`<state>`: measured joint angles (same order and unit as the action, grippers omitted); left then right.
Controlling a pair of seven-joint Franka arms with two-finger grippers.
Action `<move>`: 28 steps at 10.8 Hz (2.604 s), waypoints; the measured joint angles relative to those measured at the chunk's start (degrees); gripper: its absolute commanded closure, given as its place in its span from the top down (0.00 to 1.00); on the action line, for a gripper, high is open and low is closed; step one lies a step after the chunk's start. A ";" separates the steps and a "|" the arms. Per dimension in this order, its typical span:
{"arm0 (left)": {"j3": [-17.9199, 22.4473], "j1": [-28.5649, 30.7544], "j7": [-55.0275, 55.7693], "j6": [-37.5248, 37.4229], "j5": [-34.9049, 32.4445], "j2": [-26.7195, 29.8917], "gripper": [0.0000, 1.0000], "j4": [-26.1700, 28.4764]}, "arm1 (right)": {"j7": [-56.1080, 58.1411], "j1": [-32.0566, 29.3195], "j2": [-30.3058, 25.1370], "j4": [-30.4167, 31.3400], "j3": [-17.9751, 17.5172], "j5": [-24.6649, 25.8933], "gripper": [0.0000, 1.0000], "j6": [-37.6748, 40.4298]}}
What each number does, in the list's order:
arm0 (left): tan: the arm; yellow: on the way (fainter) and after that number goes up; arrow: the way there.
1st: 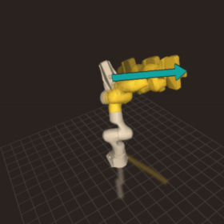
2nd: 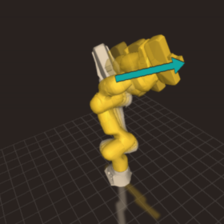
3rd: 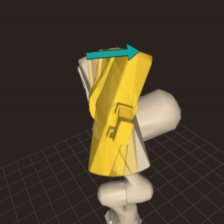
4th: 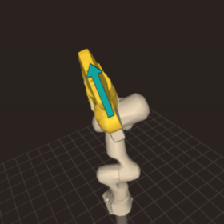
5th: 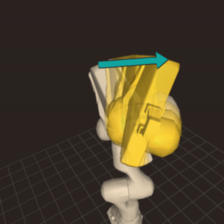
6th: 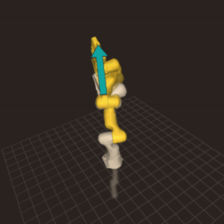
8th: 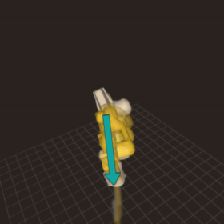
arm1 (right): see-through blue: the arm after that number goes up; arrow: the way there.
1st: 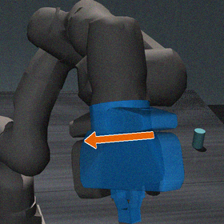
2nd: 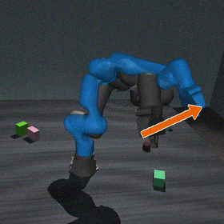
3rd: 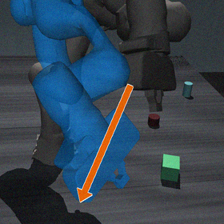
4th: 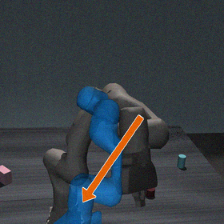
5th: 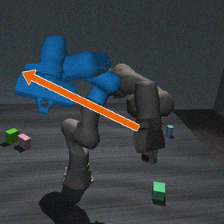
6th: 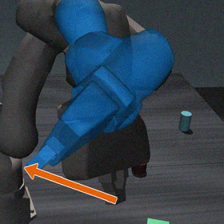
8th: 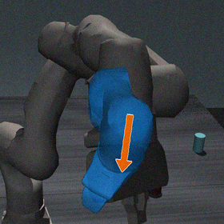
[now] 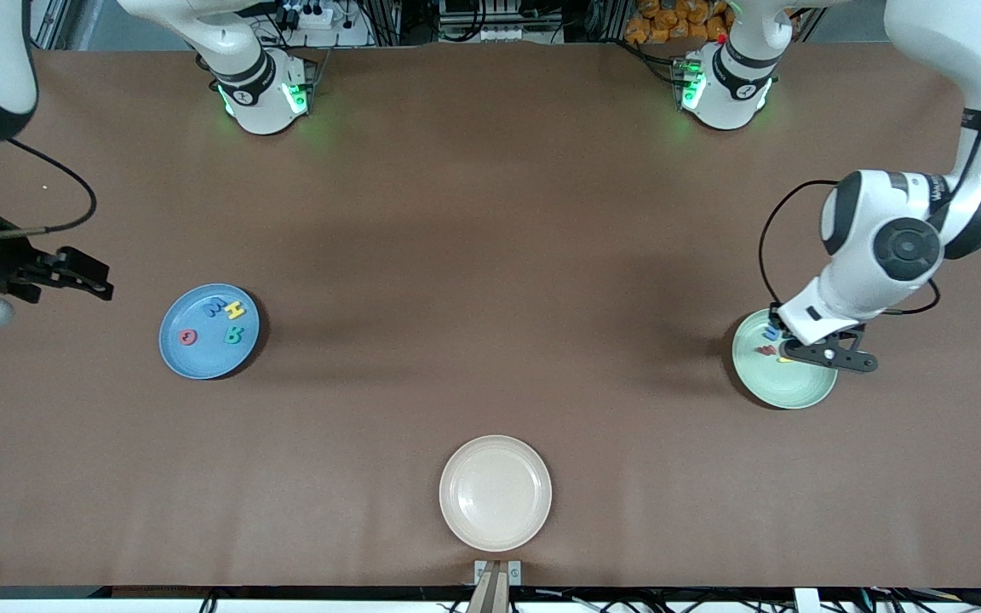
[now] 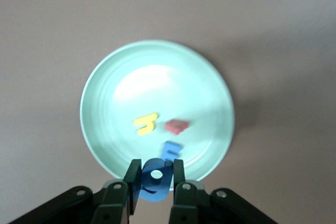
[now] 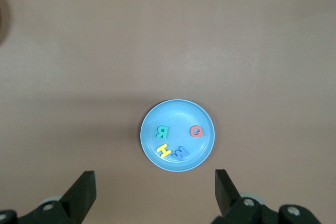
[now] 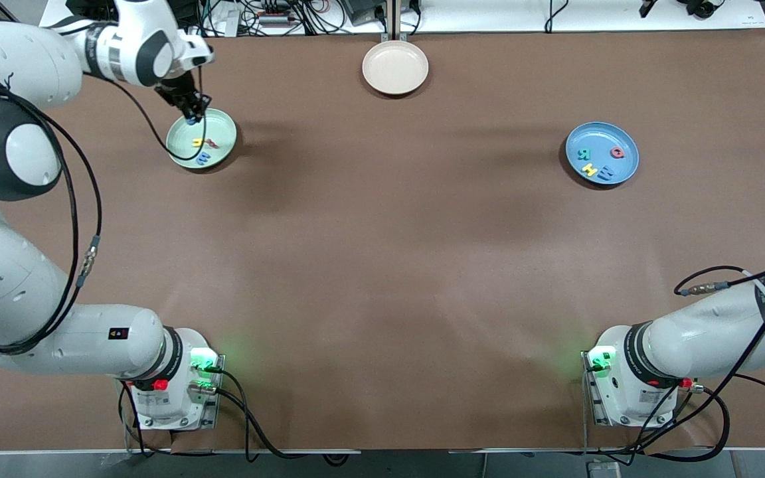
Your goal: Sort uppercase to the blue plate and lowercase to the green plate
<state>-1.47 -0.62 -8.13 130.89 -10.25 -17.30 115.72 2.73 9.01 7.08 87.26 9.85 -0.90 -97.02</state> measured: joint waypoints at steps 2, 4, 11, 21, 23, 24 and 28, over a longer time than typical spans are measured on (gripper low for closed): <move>1.38 0.00 -2.03 0.06 0.72 -1.63 0.00 -0.02 | -1.46 -1.32 -1.26 0.00 -2.42 0.41 1.00 1.17; 1.35 -0.29 -2.03 0.15 0.73 -2.57 0.00 -0.21 | -2.53 -2.84 -1.33 0.07 -5.24 0.97 1.00 1.35; 1.34 -0.86 -2.78 0.24 0.73 -2.82 1.00 -3.34 | -5.58 -8.80 -1.84 0.07 -12.43 1.88 1.00 1.35; 1.51 -2.47 -3.07 -22.48 7.92 4.83 1.00 -23.74 | -5.69 -8.91 -2.55 1.25 -13.03 1.99 1.00 2.88; 2.19 -3.32 -2.02 -25.79 7.94 8.32 1.00 -24.36 | -5.71 -8.90 -4.52 5.37 -13.04 2.00 1.00 0.34; 2.67 -3.85 -0.72 -28.46 7.94 9.81 1.00 -24.90 | -5.72 -8.90 -5.42 6.75 -13.03 2.00 1.00 -0.14; 4.46 -4.34 0.46 -38.39 7.96 13.30 1.00 -30.46 | -5.74 -8.90 -6.50 8.22 -13.03 2.00 1.00 -0.42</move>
<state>2.99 -4.95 -7.67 92.50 -2.29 -4.00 85.26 -3.01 0.11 0.58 95.48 -3.19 1.11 -97.44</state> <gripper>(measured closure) 0.000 0.000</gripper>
